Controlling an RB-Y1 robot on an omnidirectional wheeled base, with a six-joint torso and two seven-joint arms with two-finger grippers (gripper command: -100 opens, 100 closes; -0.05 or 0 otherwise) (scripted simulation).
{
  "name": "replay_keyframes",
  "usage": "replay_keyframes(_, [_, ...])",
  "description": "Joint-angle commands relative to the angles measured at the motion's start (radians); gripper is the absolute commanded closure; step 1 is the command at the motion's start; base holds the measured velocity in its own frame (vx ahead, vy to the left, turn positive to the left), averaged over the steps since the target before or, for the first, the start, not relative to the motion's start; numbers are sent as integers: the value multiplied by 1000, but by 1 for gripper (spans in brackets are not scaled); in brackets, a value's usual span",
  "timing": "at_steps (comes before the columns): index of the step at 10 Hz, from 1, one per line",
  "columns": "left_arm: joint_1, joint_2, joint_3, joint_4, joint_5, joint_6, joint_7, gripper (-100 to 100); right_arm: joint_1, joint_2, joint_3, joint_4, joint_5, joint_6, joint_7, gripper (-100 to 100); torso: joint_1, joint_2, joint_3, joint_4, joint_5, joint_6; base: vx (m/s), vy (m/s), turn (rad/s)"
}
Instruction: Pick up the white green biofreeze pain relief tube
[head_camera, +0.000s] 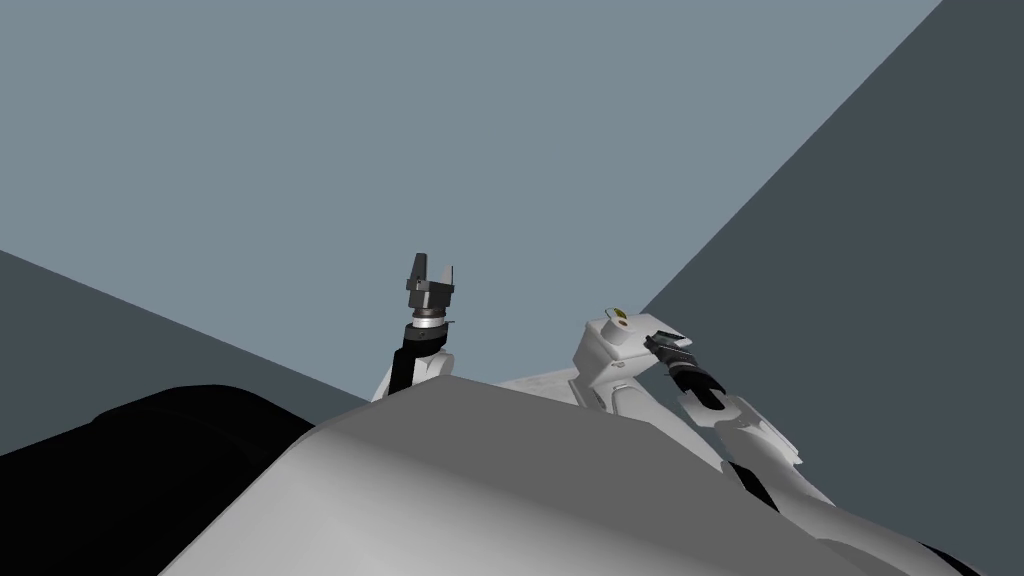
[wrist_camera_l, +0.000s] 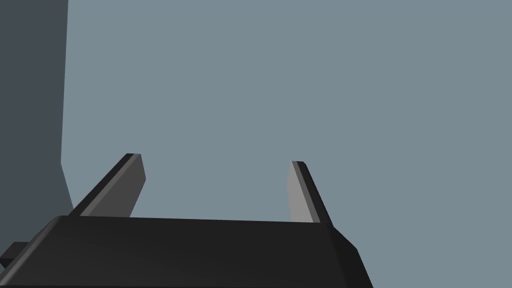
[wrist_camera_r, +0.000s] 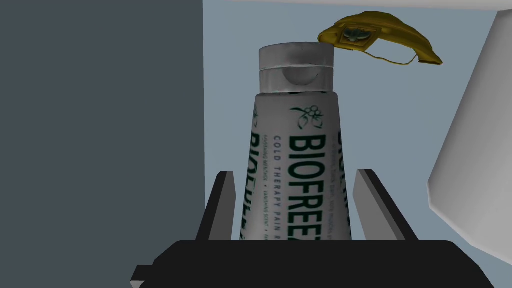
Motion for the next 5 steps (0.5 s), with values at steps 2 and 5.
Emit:
replay_keyframes(2, [0,0,0,0,0,0,0,0,-7,-43,1,67,-81,-56,58,100,1,0,0,0,1,1,20,76,-10])
replay_keyframes(5, [0,0,0,0,0,0,0,0,-11,-43,-2,81,-92,-68,63,0,-1,1,1,0,0,0,7,18,-9])
